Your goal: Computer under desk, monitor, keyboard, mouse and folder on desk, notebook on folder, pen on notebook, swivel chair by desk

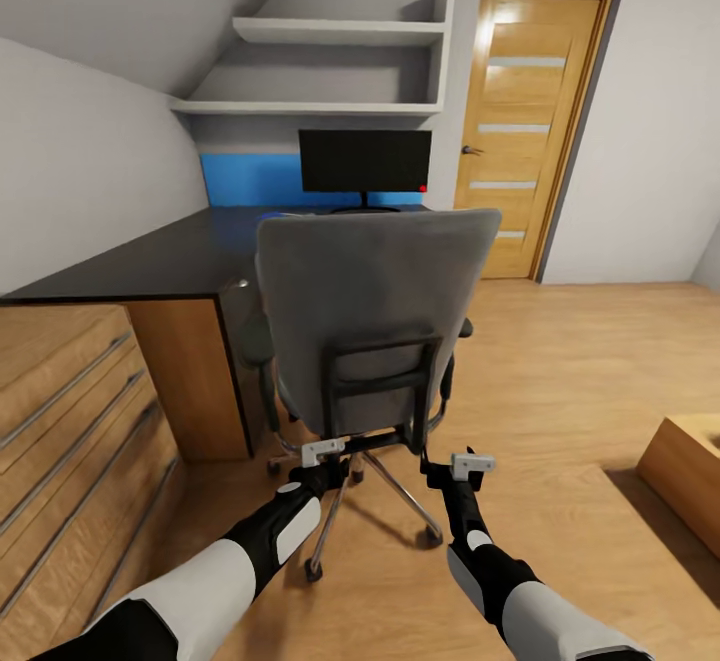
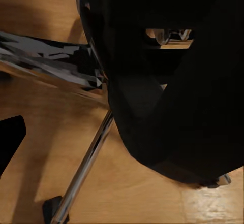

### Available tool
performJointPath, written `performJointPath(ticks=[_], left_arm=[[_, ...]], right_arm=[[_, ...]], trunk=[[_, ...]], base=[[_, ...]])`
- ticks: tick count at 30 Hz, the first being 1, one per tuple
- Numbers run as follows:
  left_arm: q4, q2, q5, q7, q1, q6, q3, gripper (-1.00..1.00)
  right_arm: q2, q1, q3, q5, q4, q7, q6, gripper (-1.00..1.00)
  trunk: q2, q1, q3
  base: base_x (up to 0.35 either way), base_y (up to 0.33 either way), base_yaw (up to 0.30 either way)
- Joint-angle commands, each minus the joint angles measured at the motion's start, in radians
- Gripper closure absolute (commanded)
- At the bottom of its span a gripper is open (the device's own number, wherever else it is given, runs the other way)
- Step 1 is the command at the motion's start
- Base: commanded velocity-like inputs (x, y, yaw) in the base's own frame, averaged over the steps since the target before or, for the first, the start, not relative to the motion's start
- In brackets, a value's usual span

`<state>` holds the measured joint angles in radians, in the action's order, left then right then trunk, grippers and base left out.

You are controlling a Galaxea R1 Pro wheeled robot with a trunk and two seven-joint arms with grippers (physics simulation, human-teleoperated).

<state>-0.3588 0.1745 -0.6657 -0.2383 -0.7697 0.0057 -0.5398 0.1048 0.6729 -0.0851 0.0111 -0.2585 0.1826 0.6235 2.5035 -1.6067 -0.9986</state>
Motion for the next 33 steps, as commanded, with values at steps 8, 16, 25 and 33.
performJointPath(ticks=[8,16,25,33], left_arm=[[0.0,0.0,-0.005,-0.007,-0.001,0.0,-0.003,-1.0],[0.001,0.0,-0.005,-0.007,-0.001,0.001,-0.003,-1.0],[0.013,0.0,-0.005,-0.007,-0.002,0.003,-0.026,-1.0],[0.018,0.0,-0.005,-0.007,-0.002,0.004,-0.028,-1.0]], right_arm=[[0.0,0.001,-0.008,0.001,0.003,0.009,0.001,-1.0],[0.005,0.0,-0.01,-0.02,0.029,0.008,0.001,-1.0],[0.006,0.0,-0.01,-0.036,0.031,0.008,0.001,-1.0],[0.006,0.0,-0.011,-0.036,0.031,0.009,0.001,-1.0]], trunk=[[0.0,0.0,-0.001],[0.0,0.0,-0.001],[0.0,0.0,-0.001],[0.0,0.0,-0.001]], base=[[0.324,0.106,0.0],[0.313,0.11,0.0],[0.299,-0.174,0.0],[0.283,-0.199,0.038]])
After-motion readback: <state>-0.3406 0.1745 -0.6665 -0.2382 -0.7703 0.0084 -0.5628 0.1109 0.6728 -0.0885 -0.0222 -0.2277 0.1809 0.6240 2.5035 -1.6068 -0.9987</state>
